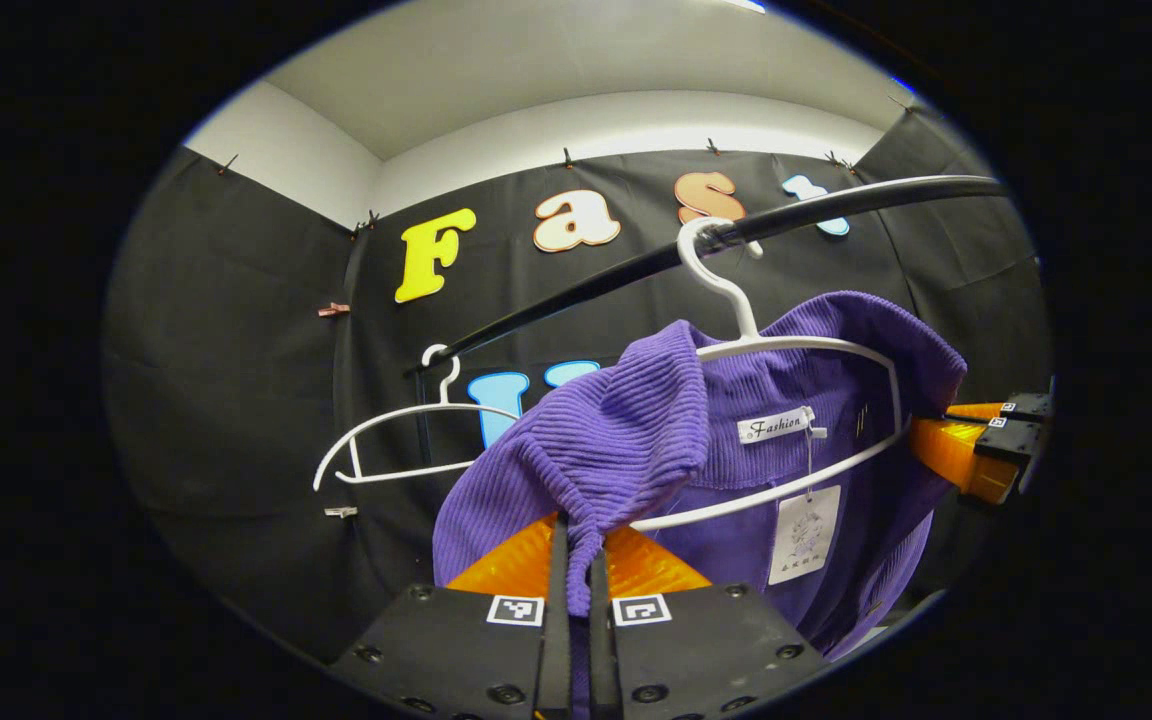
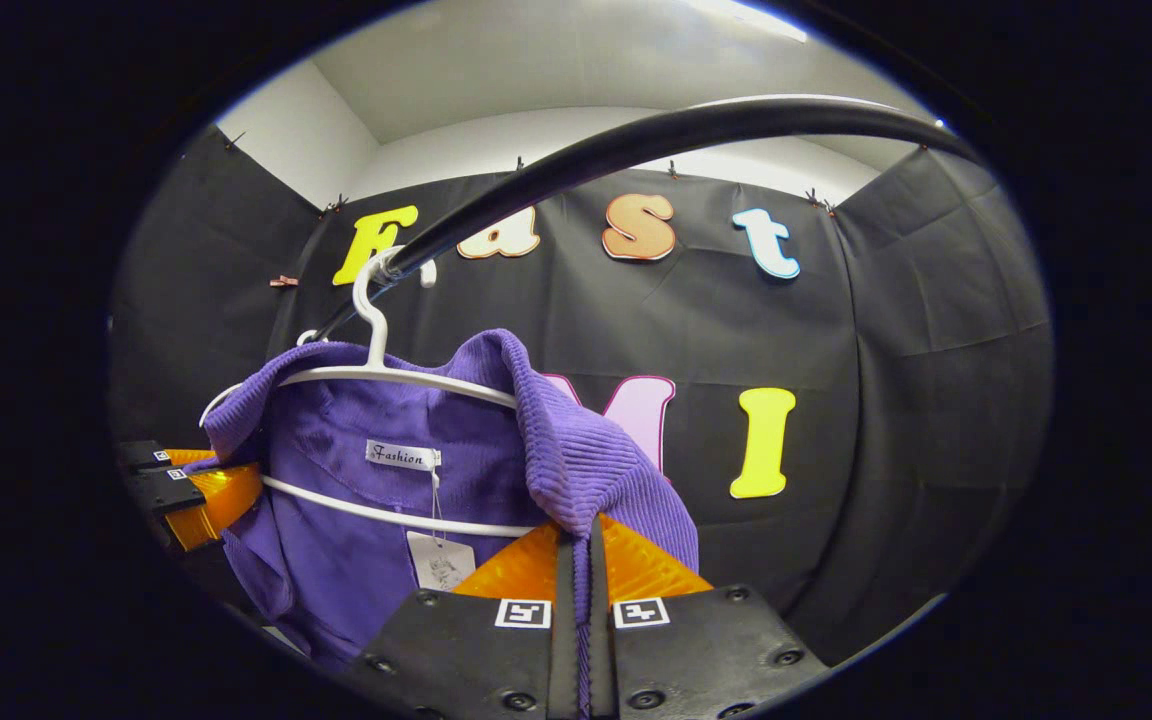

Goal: Grasp the clothes on the hanger with both hands and then place them into the laundry hamper below.

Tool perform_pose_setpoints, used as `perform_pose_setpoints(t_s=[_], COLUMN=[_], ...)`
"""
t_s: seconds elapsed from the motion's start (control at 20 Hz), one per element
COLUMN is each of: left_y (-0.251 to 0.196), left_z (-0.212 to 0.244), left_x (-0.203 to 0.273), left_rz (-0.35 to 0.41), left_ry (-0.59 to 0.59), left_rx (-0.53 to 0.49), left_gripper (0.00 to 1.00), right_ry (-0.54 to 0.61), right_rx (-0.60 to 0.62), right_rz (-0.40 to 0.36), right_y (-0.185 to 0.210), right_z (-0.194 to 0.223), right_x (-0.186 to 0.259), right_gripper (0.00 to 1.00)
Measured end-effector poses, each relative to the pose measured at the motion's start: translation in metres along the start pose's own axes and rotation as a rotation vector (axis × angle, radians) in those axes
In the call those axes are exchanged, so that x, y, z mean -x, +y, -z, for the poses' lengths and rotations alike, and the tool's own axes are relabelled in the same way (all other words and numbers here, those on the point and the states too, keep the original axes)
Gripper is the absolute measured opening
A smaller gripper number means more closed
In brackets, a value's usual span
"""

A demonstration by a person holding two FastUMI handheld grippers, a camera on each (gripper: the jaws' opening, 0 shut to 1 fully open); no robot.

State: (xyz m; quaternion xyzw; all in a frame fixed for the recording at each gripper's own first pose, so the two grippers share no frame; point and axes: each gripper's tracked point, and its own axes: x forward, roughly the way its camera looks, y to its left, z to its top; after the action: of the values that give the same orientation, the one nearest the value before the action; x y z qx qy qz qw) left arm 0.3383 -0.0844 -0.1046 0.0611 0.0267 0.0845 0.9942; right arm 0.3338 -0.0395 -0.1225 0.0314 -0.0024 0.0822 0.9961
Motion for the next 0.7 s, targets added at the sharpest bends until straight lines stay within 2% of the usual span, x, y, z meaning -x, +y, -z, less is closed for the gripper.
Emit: perform_pose_setpoints(t_s=[0.15,0.2,0.3,0.55,0.7], left_y=[-0.002,0.001,0.003,0.014,0.014], left_z=[-0.006,-0.01,-0.023,-0.038,-0.038], left_x=[0.0,0.002,0.0,-0.009,-0.012], left_rz=[0.05,0.052,0.062,0.081,0.108], left_ry=[-0.002,-0.007,-0.029,-0.036,-0.028], left_rx=[0.01,0.008,0.003,-0.033,-0.035], left_gripper=[0.1,0.08,0.06,0.06,0.06], right_ry=[0.011,0.013,0.0,-0.188,-0.226], right_rx=[-0.024,-0.024,-0.01,0.15,0.205], right_rz=[-0.016,-0.019,0.0,0.144,0.191], right_y=[0.003,0.001,-0.006,-0.046,-0.063], right_z=[0.004,0.002,-0.002,-0.048,-0.057], right_x=[-0.004,-0.001,-0.008,-0.005,-0.009], right_gripper=[0.08,0.0,0.04,0.04,0.04])
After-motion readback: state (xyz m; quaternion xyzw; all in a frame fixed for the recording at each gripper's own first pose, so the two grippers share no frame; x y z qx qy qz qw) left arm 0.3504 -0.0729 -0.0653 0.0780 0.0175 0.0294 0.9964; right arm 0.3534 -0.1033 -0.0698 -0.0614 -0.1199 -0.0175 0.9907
